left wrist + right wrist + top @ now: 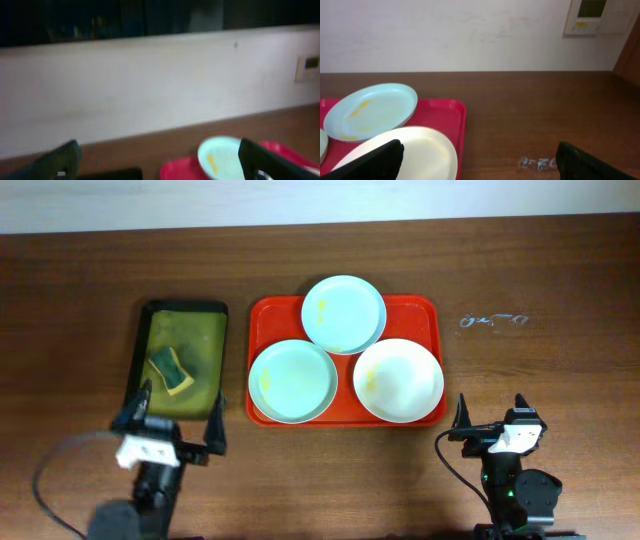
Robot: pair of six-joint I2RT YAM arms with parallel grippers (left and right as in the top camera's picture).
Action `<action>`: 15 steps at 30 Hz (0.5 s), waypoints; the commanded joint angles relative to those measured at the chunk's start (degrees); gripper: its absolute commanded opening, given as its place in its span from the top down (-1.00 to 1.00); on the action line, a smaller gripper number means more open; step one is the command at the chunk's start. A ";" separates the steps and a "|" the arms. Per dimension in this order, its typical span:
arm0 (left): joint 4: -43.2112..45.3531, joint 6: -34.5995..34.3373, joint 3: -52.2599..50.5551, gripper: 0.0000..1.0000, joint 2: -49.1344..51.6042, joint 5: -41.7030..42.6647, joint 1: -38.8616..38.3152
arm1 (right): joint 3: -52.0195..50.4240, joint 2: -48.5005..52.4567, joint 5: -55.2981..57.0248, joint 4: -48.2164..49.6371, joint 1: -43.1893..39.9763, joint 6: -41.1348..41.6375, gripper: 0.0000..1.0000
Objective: Clean dirty plates on tray and stack at the side
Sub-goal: 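Grasp the green-and-yellow sponge with the left gripper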
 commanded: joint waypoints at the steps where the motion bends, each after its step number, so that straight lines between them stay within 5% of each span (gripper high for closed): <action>1: -13.90 5.66 22.01 -0.98 18.45 2.54 0.24 | -0.42 -0.42 -0.04 -0.02 -0.46 0.07 -0.97; 3: -18.58 5.68 31.80 -0.98 29.53 8.28 0.24 | -0.42 -0.39 -0.04 -0.02 -0.46 0.07 -0.97; 5: -22.64 -1.31 37.86 -0.98 36.72 -1.92 0.61 | -0.42 -0.42 -0.04 -0.02 -0.46 0.07 -0.97; 7: -38.03 -5.84 50.25 -0.99 48.81 -12.17 1.92 | -0.42 -0.42 -0.04 -0.02 -0.46 0.07 -0.97; 9: -43.93 -5.81 54.38 -0.98 57.77 -1.73 1.97 | -0.42 -0.39 -0.04 -0.04 -0.46 0.07 -0.97; 12: -46.64 -7.82 54.40 -0.98 66.95 -2.27 2.43 | -0.42 -0.42 -0.04 -0.04 -0.46 0.07 -0.97; 15: -48.50 -31.06 54.40 -0.98 75.67 -26.10 5.07 | -0.42 -0.39 -0.04 -0.02 -0.46 0.07 -0.97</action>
